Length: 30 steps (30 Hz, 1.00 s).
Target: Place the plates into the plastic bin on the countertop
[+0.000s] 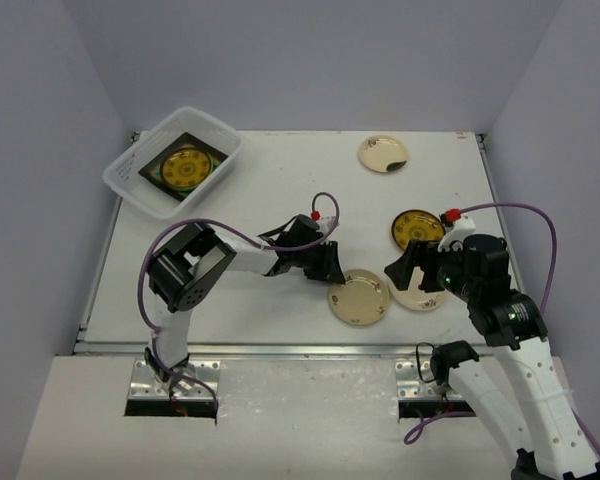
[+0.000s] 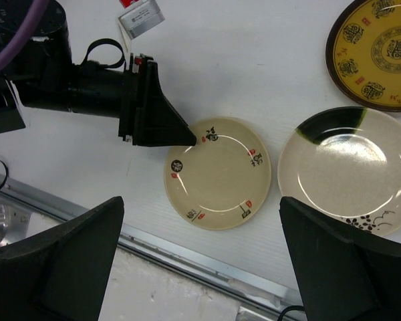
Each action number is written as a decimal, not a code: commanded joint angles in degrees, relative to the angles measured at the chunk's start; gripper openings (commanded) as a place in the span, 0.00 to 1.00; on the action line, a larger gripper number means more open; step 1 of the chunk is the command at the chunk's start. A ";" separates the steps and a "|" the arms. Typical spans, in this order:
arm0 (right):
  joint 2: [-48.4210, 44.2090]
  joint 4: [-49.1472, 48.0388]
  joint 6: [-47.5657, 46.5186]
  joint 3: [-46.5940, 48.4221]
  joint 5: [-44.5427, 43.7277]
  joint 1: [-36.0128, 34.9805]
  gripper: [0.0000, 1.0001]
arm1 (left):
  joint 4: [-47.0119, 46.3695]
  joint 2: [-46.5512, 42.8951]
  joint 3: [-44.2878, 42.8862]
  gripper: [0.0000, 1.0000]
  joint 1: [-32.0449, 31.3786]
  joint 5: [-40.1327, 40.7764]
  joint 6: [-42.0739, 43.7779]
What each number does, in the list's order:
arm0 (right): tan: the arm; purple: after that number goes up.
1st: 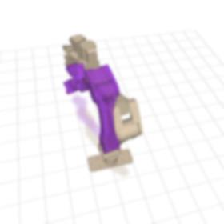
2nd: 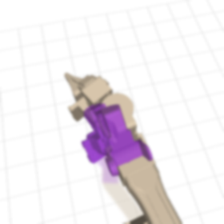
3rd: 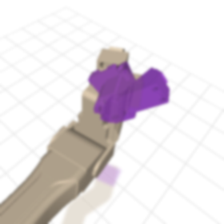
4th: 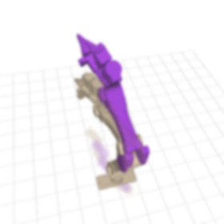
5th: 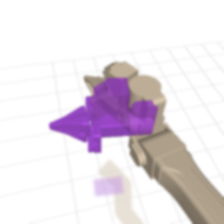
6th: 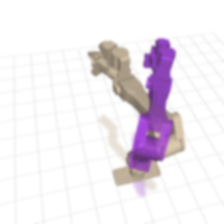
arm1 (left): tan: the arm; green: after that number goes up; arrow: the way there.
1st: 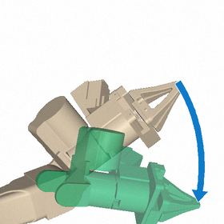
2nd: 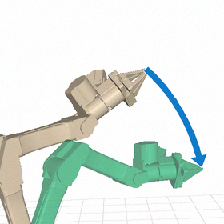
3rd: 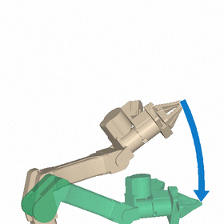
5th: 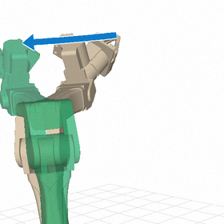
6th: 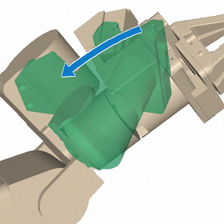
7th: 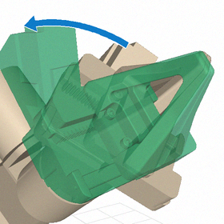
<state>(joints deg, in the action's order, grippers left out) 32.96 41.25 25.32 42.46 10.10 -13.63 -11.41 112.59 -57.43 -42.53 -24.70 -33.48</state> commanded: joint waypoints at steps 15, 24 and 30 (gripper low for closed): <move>-0.62 -0.91 -1.42 0.36 0.73 -0.01 0.99 | 15.99 -18.19 -1.19 0.00 16.74 14.73 1.08; -0.08 -1.49 -1.77 0.34 0.52 0.00 0.99 | 21.93 -24.85 -11.91 0.00 44.14 26.41 -10.74; 0.44 -2.35 -1.44 0.14 1.31 -0.05 0.99 | 28.66 -11.60 -28.75 0.00 54.60 28.49 -13.21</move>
<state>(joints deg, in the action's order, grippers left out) 33.11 41.21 24.38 42.45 10.94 -13.63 11.96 92.35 -74.72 6.85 0.97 -43.19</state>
